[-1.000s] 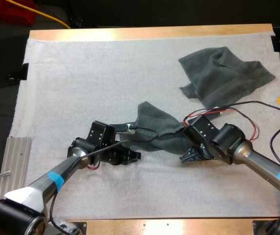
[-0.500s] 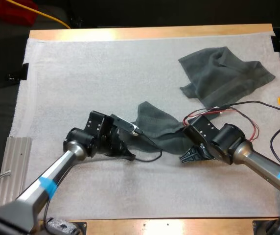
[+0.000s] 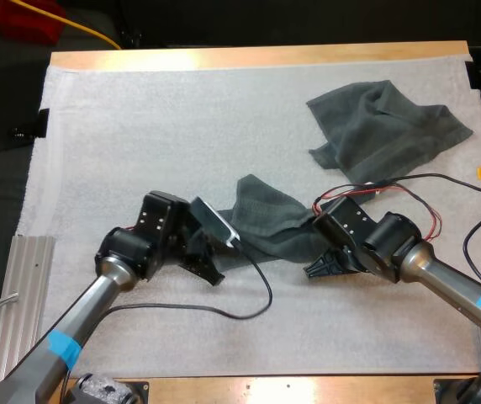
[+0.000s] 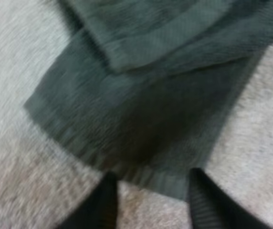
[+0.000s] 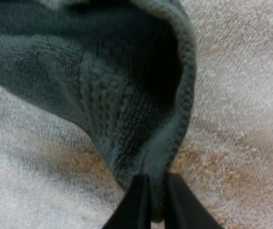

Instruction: Pick towel from pile, fold and stack

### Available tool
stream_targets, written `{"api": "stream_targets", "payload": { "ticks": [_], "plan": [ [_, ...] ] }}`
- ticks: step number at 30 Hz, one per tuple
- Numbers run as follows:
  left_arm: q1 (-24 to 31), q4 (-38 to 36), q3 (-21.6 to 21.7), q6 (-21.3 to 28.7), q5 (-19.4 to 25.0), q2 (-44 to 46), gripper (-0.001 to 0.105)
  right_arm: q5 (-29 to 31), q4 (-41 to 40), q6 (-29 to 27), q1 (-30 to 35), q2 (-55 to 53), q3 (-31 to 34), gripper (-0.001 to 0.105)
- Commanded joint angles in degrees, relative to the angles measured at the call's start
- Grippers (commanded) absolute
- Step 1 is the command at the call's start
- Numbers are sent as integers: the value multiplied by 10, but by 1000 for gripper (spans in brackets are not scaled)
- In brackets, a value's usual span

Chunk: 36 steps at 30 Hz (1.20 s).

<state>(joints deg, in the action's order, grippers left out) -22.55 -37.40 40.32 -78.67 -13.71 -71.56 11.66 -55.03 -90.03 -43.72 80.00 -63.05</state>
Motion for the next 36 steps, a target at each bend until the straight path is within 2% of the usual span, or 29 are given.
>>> {"api": "stream_targets", "payload": {
  "ticks": [1, 2, 4, 8, 10, 17, 23, 36],
  "plan": [
    [-18, -7, 6, 19, 0, 6, 56, -4, -2, 2, 1, -4, 1, 1],
    [-37, -12, 7, 35, 15, 6, 61, -4, -2, 2, 1, -4, 1, 1],
    [-68, -17, 6, 67, 60, 6, 62, -4, -2, 2, 1, -4, 1, 1],
    [-128, -12, 6, 120, 193, 6, 61, -4, -2, 2, 1, -4, 1, 1],
    [-143, -7, 6, 139, 222, 6, 61, -4, -2, 2, 1, -4, 1, 1],
    [-151, -4, 6, 177, 256, 6, 61, -4, -2, 14, 1, -4, 1, 1],
    [-151, -4, 6, 182, 229, -5, 61, -5, -2, 14, 1, -4, 1, 1],
    [-151, 4, 6, 178, 229, -100, 62, -16, -2, 15, 1, -4, 1, 1]
  ]
}}
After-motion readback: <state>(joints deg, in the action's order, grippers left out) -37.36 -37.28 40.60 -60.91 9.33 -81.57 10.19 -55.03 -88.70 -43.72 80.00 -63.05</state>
